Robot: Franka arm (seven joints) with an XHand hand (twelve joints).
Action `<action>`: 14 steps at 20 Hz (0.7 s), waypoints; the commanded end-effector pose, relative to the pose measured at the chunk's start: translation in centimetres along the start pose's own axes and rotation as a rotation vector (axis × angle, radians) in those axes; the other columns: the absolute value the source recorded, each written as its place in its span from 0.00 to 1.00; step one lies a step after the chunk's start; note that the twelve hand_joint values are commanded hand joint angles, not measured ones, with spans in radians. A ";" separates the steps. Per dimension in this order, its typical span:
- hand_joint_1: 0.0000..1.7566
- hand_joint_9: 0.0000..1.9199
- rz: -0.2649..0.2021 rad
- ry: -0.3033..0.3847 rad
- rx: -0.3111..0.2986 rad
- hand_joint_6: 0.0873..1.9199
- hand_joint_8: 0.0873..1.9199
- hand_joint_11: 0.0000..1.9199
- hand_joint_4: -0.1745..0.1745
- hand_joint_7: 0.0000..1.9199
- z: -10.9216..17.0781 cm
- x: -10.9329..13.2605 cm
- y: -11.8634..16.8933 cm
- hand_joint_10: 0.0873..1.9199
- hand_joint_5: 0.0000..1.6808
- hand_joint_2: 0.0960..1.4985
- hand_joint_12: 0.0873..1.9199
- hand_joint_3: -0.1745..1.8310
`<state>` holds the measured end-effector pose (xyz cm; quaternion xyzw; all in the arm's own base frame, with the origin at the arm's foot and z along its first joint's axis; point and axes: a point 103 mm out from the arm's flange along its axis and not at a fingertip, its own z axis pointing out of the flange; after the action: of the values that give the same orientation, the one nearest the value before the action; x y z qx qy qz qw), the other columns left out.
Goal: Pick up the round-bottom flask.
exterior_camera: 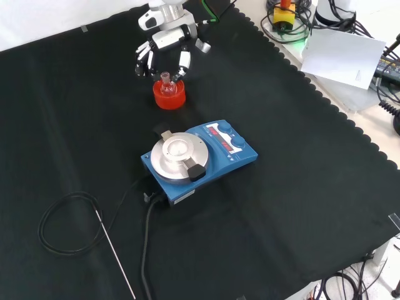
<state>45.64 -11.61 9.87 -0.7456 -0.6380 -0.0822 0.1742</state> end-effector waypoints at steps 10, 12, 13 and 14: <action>0.66 0.40 -0.010 -0.016 -0.059 0.34 0.30 0.21 0.49 0.29 -2.4 1.7 -0.1 0.25 0.74 0.42 0.67 0.41; 0.66 0.40 -0.003 -0.006 -0.057 0.35 0.30 0.21 0.48 0.29 -3.1 2.1 -0.4 0.25 0.74 0.41 0.67 0.41; 0.66 0.40 0.000 -0.002 -0.059 0.35 0.30 0.21 0.47 0.29 -3.6 2.1 -0.5 0.25 0.74 0.41 0.67 0.42; 0.66 0.40 0.001 0.001 -0.056 0.36 0.30 0.21 0.46 0.29 -3.8 2.5 -0.7 0.25 0.74 0.40 0.67 0.43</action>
<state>46.21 -11.03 12.71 -0.7475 -0.6409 -0.0978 0.1446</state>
